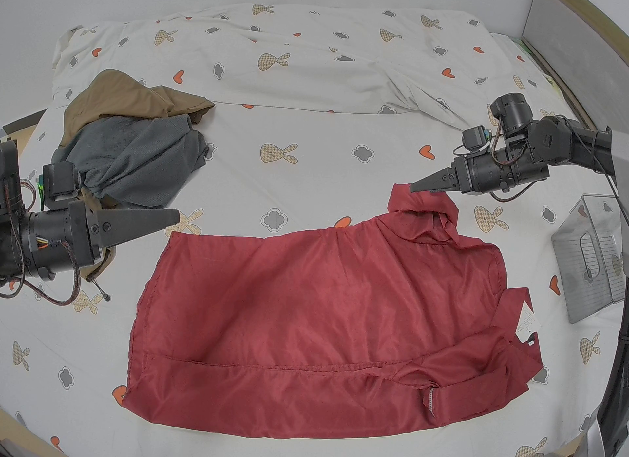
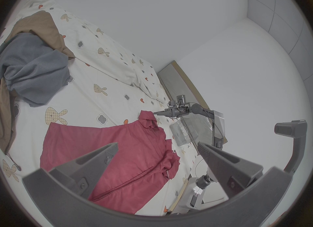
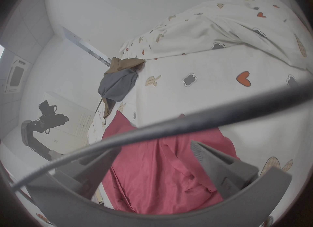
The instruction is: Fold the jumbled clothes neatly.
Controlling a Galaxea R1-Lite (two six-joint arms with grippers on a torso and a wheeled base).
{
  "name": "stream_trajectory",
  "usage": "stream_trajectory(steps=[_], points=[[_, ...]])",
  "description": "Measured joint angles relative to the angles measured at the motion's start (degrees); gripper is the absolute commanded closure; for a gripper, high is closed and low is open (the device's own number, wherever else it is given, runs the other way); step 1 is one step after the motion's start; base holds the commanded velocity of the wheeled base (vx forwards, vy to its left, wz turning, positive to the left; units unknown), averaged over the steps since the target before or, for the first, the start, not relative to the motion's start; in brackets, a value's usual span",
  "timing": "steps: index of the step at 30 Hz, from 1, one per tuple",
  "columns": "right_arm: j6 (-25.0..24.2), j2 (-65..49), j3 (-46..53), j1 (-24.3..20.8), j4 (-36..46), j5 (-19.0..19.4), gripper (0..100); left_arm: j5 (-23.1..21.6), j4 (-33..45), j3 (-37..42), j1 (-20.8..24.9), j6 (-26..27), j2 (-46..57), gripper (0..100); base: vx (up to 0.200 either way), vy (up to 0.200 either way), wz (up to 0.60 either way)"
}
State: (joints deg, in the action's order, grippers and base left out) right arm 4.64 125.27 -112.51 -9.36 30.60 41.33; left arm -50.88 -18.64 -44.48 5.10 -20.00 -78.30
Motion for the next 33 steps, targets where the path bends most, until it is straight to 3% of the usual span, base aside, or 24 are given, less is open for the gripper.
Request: stream_trajectory(steps=[7,33], points=[[0.1,1.1,0.9,0.0,-1.0,-3.1,0,0.0,-0.1,0.0,0.0,0.0,0.2,0,0.0,0.0,0.0],[0.0,9.0,-2.1,2.8,-3.7,-4.6,0,0.0,0.0,0.1,0.0,0.0,0.1,0,0.0,0.0,0.0]])
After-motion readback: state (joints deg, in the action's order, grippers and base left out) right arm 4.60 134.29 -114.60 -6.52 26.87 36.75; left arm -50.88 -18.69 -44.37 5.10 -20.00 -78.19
